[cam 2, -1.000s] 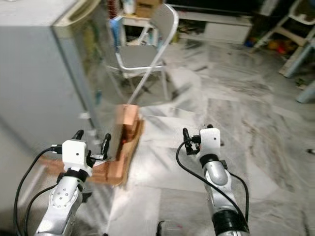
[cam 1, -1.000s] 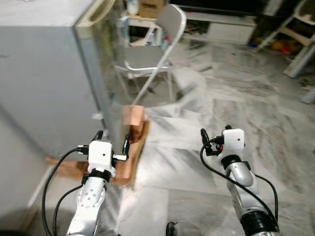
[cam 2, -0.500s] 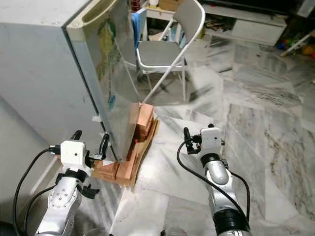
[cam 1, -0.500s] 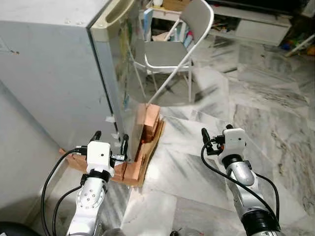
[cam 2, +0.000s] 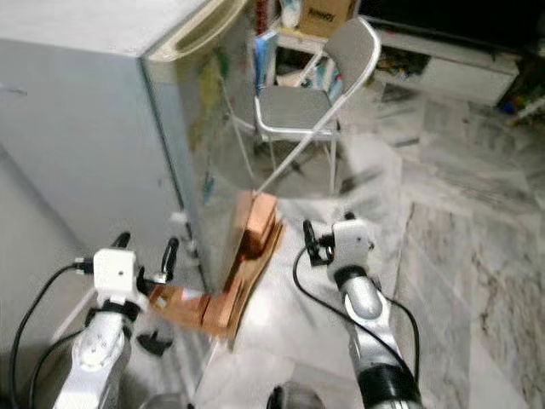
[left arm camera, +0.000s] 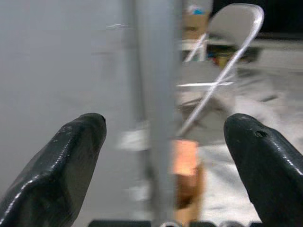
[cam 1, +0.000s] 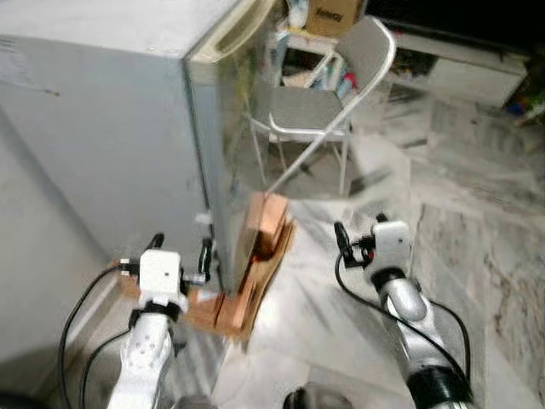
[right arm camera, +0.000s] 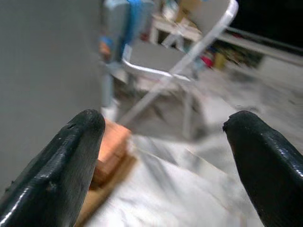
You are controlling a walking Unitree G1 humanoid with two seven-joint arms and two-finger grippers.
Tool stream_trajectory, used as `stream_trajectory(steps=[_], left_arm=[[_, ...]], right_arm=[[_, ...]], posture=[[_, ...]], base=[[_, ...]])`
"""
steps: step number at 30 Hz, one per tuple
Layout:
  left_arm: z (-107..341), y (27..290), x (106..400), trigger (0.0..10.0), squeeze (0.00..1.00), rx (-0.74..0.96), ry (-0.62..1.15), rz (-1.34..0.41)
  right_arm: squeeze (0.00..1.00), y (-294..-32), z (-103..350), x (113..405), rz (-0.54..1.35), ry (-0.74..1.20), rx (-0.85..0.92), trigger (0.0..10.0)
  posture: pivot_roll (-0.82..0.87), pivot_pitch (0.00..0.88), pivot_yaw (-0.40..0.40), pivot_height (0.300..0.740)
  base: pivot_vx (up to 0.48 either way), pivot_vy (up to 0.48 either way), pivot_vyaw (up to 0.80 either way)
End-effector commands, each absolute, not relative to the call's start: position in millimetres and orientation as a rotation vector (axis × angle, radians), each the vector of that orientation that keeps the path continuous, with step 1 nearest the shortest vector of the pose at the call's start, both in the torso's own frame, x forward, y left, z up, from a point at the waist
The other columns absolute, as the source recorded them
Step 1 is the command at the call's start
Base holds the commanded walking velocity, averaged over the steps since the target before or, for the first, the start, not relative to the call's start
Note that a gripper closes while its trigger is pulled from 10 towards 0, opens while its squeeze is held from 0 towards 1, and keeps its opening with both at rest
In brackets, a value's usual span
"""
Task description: Restocking fridge
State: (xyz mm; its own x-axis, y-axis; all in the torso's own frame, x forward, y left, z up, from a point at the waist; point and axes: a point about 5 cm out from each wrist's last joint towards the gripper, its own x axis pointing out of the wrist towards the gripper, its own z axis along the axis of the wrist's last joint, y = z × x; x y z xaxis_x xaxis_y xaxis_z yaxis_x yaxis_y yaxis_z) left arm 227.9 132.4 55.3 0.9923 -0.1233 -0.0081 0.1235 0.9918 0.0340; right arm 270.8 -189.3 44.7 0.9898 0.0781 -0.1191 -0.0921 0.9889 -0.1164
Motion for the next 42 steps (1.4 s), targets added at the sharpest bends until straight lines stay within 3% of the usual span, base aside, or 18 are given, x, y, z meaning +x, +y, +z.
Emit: stream_trajectory(steps=[1,8,15,21,25,33,42], left_arm=[[58.0,138.6,227.8,10.0,0.00,0.057,-0.005,-0.109],[53.9,148.0,225.8,10.0,0.00,0.012,0.032,-0.064],[59.2,156.1,238.4,10.0,0.00,0.036,0.017,-0.072],[67.0,164.0,254.7,10.0,0.00,0.012,0.002,-0.062],[74.7,165.9,267.8,10.0,0.00,0.009,-0.018,-0.058],[86.7,164.6,284.7,10.0,0.00,0.009,-0.049,-0.091],[83.1,144.2,290.9,10.0,0.00,0.030,-0.045,-0.183]], right_arm=[[0.00,-183.6,50.4,275.8,0.103,0.093,-0.111,10.0],[0.00,-183.3,49.3,274.6,0.101,0.105,-0.109,10.0],[0.00,-178.2,54.2,273.1,0.104,0.101,-0.067,10.0],[0.00,-162.7,53.4,251.8,0.172,0.129,-0.010,10.0],[0.00,-169.9,55.8,247.9,0.149,0.141,-0.001,10.0],[0.00,-177.8,82.9,247.6,0.142,0.108,0.003,10.0],[0.00,-177.8,87.2,243.2,0.143,0.120,-0.002,10.0]], posture=[[0.09,0.053,-0.060,0.740],[0.09,0.062,-0.067,0.740],[0.10,0.077,-0.089,0.740],[0.09,0.089,-0.082,0.740],[0.07,0.095,-0.074,0.740],[0.02,0.133,-0.056,0.740],[0.00,0.132,-0.045,0.740]], base=[[0.000,0.000,0.00],[0.000,0.000,-0.43],[0.000,0.000,-0.08],[0.000,0.000,0.00],[0.000,0.000,0.00],[0.000,0.000,0.00],[0.000,0.000,0.00]])
